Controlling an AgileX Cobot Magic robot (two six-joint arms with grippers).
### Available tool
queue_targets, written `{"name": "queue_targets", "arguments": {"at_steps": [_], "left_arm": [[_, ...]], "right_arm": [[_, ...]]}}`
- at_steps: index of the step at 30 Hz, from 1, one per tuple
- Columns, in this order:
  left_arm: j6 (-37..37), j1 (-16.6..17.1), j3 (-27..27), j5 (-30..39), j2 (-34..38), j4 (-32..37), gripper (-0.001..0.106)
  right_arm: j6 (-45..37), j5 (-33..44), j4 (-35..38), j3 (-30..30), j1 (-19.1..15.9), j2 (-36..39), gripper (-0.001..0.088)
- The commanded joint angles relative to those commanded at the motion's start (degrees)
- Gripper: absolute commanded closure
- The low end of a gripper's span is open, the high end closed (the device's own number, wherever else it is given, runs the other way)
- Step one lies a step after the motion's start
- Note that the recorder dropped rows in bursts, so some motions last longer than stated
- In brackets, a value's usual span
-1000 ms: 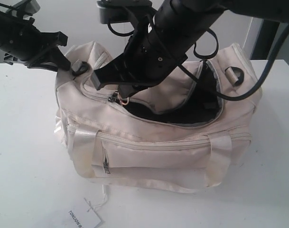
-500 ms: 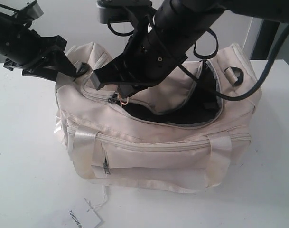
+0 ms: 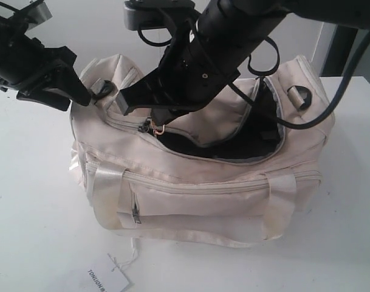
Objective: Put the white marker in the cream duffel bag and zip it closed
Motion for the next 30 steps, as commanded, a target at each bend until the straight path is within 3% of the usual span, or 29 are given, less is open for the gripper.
{"name": "queue_targets", "arguments": {"at_steps": [7, 9, 14, 17, 22, 30], "left_arm": [[0.7, 0.0, 4.0, -2.9, 0.0, -2.2, 0.048], [2.5, 0.0, 4.2, -2.9, 0.0, -3.8, 0.053], [3.4, 0.0, 4.8, -3.4, 0.0, -5.8, 0.090], [3.5, 0.0, 4.8, -3.6, 0.0, -5.7, 0.105], [3.6, 0.1, 4.8, -4.9, 0.0, -4.4, 0.105], [2.5, 0.1, 4.8, -5.8, 0.0, 3.7, 0.105]], "right_arm": [[0.0, -0.1, 0.0, 0.0, 0.0, 0.0, 0.0868], [0.0, -0.2, 0.0, 0.0, 0.0, 0.0, 0.0868], [0.0, -0.2, 0.0, 0.0, 0.0, 0.0, 0.0868], [0.0, -0.2, 0.0, 0.0, 0.0, 0.0, 0.0868], [0.0, 0.0, -0.1, 0.0, 0.0, 0.0, 0.0868], [0.3, 1.5, -2.8, 2.2, -0.1, 0.0, 0.0868]]}}
